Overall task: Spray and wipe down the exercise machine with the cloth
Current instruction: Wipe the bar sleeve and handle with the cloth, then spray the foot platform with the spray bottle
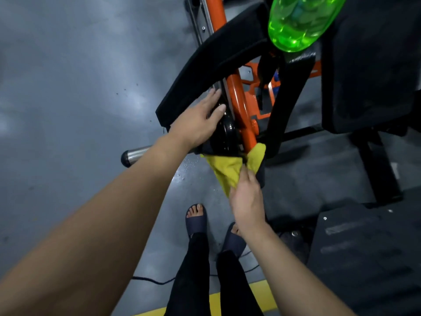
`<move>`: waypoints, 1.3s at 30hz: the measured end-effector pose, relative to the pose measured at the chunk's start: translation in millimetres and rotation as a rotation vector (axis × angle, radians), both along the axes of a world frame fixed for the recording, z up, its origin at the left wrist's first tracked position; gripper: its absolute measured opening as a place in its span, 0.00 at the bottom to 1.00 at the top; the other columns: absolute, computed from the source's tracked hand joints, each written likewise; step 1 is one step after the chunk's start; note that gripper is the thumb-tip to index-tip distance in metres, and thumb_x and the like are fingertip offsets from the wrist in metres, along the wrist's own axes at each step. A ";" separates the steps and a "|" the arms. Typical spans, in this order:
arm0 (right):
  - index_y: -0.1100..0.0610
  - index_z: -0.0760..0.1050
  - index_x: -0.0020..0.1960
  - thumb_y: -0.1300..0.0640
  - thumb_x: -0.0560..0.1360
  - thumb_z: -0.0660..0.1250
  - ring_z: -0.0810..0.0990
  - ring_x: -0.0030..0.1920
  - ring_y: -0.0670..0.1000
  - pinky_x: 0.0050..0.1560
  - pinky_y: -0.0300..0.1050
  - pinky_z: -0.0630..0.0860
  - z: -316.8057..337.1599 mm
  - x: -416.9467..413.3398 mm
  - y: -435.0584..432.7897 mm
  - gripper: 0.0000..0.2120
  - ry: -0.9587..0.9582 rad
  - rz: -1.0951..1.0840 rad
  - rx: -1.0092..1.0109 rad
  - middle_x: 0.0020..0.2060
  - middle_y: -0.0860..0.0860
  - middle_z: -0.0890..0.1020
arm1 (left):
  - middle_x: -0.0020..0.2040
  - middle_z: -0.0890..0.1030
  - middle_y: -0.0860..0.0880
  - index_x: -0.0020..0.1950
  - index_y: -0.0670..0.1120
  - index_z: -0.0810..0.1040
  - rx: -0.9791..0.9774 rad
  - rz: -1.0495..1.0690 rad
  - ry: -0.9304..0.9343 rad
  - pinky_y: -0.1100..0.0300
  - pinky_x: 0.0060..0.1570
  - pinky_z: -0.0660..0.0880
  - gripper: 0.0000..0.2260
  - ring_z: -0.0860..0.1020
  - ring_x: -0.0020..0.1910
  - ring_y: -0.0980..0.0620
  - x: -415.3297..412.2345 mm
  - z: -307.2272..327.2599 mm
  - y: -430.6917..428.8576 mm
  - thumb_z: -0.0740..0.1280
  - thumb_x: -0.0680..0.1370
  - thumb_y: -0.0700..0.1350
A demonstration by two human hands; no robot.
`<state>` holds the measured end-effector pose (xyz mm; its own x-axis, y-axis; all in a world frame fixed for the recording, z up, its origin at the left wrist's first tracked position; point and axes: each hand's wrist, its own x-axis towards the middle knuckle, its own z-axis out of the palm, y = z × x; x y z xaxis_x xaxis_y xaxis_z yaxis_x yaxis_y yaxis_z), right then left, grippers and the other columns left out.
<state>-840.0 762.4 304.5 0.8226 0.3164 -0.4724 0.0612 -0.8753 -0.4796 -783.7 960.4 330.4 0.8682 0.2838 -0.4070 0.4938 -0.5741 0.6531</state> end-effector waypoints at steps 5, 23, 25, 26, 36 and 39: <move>0.61 0.78 0.56 0.61 0.81 0.59 0.81 0.52 0.66 0.46 0.50 0.74 35.6 21.6 -18.1 0.10 0.159 0.009 -0.014 0.51 0.63 0.82 | 0.81 0.66 0.47 0.84 0.58 0.56 0.088 0.014 0.231 0.52 0.73 0.64 0.25 0.67 0.77 0.43 11.7 21.6 -2.8 0.53 0.86 0.60; 0.55 0.77 0.48 0.57 0.72 0.67 0.81 0.42 0.58 0.44 0.59 0.80 279.0 0.5 -40.6 0.06 0.195 -0.321 0.782 0.40 0.56 0.81 | 0.51 0.87 0.44 0.50 0.49 0.89 -1.015 0.915 -0.235 0.51 0.55 0.83 0.32 0.86 0.50 0.47 -103.5 232.5 -142.4 0.52 0.83 0.68; 0.53 0.77 0.52 0.57 0.71 0.68 0.83 0.46 0.57 0.48 0.60 0.81 284.7 -4.3 -37.2 0.09 0.292 -0.377 0.830 0.44 0.55 0.82 | 0.53 0.87 0.43 0.47 0.49 0.90 -1.152 0.938 -0.251 0.49 0.54 0.83 0.33 0.86 0.51 0.46 -113.7 248.7 -152.3 0.51 0.83 0.68; 0.51 0.77 0.53 0.56 0.71 0.68 0.84 0.49 0.58 0.52 0.62 0.81 285.8 -6.0 -34.0 0.11 0.336 -0.398 0.834 0.47 0.55 0.83 | 0.54 0.87 0.42 0.49 0.47 0.89 -1.206 0.958 -0.247 0.49 0.52 0.83 0.34 0.86 0.52 0.45 -116.6 253.8 -151.7 0.51 0.82 0.69; 0.54 0.76 0.57 0.49 0.83 0.57 0.72 0.54 0.44 0.56 0.23 0.63 301.4 9.3 29.0 0.12 0.033 -0.193 0.644 0.58 0.50 0.72 | 0.57 0.85 0.41 0.61 0.42 0.84 -1.389 1.110 -0.238 0.51 0.50 0.83 0.18 0.85 0.52 0.45 -103.5 255.7 -109.8 0.68 0.80 0.54; 0.54 0.73 0.61 0.53 0.81 0.65 0.73 0.46 0.31 0.45 0.23 0.65 301.9 43.3 52.4 0.10 -0.143 -0.494 0.633 0.59 0.50 0.70 | 0.61 0.84 0.38 0.67 0.39 0.80 -1.279 1.206 -0.255 0.50 0.46 0.83 0.22 0.84 0.56 0.40 -74.0 248.3 -92.3 0.72 0.76 0.49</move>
<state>-796.6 814.8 606.4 0.9760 0.0733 -0.2051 -0.1624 -0.3827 -0.9095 -857.7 868.1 578.8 0.5084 0.3955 -0.7649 0.0412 0.8761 0.4803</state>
